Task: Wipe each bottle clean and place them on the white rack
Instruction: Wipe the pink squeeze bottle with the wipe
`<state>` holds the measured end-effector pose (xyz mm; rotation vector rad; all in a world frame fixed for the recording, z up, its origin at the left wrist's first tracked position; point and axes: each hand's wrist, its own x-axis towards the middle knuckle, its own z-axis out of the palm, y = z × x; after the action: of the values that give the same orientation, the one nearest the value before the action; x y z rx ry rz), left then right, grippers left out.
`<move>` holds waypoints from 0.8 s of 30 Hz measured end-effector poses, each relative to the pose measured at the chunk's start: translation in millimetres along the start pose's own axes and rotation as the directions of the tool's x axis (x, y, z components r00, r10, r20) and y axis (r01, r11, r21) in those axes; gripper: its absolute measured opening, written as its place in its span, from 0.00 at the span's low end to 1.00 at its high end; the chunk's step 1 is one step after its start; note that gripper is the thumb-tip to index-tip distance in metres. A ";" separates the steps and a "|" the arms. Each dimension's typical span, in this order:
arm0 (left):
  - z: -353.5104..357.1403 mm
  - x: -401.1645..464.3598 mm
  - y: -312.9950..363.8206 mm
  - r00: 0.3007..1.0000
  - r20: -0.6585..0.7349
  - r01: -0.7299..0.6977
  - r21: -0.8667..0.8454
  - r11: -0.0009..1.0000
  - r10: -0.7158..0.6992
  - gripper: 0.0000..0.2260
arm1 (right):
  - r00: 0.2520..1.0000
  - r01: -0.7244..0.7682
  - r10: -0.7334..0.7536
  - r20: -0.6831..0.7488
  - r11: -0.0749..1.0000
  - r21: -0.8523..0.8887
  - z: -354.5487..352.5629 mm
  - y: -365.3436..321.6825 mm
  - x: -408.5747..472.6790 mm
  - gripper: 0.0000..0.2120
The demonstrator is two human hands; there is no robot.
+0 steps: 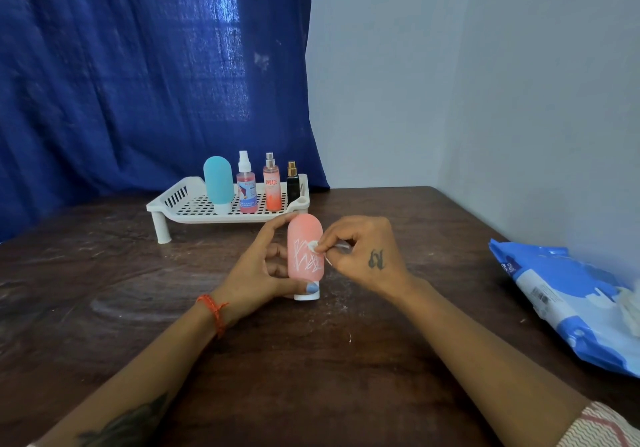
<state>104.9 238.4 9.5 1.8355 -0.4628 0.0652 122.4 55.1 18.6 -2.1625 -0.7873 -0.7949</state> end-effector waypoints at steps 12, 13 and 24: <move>-0.6 0.0 0.1 1.000 0.003 0.004 0.000 1.000 -0.004 0.42 | 0.997 0.002 -0.005 -0.080 0.999 -0.042 2.7 0.3 -0.6 0.06; -0.6 -0.1 0.2 1.000 0.005 0.004 -0.003 1.000 -0.004 0.41 | 0.999 0.009 -0.010 -0.053 1.000 -0.024 1.6 -0.1 -0.5 0.05; 0.6 -0.7 3.5 1.000 0.010 0.021 0.012 1.000 -0.021 0.41 | 0.997 -0.054 0.049 -0.056 0.993 -0.107 2.4 2.3 -0.5 0.06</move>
<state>103.0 237.1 12.3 1.8533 -0.4506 0.0445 124.5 55.5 16.0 -2.2378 -0.6723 -0.8834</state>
